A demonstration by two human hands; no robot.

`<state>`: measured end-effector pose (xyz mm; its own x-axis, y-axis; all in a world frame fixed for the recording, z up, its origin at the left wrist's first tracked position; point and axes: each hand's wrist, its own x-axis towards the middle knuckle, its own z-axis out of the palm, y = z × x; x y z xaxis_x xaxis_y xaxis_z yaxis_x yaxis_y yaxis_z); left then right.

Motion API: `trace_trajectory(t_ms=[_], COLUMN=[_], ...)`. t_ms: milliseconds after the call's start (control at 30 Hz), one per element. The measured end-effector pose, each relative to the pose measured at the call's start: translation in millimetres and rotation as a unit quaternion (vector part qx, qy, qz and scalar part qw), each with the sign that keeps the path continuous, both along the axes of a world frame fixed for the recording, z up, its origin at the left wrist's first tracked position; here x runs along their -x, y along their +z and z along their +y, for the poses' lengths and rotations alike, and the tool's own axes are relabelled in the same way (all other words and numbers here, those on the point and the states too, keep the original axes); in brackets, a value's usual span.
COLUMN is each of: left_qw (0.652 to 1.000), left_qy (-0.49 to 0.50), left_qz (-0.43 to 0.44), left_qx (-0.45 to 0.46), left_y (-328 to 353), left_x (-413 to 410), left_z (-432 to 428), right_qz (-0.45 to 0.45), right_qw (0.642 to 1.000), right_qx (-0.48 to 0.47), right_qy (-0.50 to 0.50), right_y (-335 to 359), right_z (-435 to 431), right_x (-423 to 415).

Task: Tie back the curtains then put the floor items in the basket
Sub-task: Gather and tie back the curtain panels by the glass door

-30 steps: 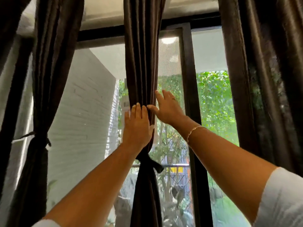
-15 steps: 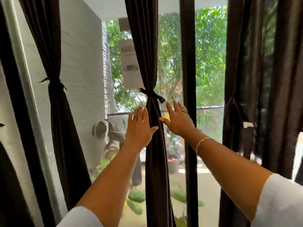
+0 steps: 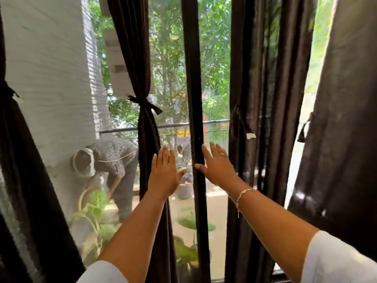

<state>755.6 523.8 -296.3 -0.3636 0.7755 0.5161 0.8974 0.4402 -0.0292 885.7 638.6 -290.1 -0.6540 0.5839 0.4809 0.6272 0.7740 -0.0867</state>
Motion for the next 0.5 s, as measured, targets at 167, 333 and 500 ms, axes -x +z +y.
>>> trace_trajectory(t_ms=[167, 333, 500], left_qw=[0.999, 0.997, 0.995], left_qy=[-0.044, -0.075, -0.090], left_qz=[-0.001, 0.018, 0.031], left_qx=[-0.003, -0.017, -0.034], left_y=[-1, 5, 14], left_x=[-54, -109, -146], left_z=[62, 123, 164], right_qz=[-0.007, -0.005, 0.008], right_qw=[0.999, 0.997, 0.997], right_qx=[-0.016, -0.034, -0.033], right_qy=[-0.047, -0.075, -0.075], right_y=[-5, 2, 19], right_z=[53, 106, 150], right_x=[-62, -122, -159])
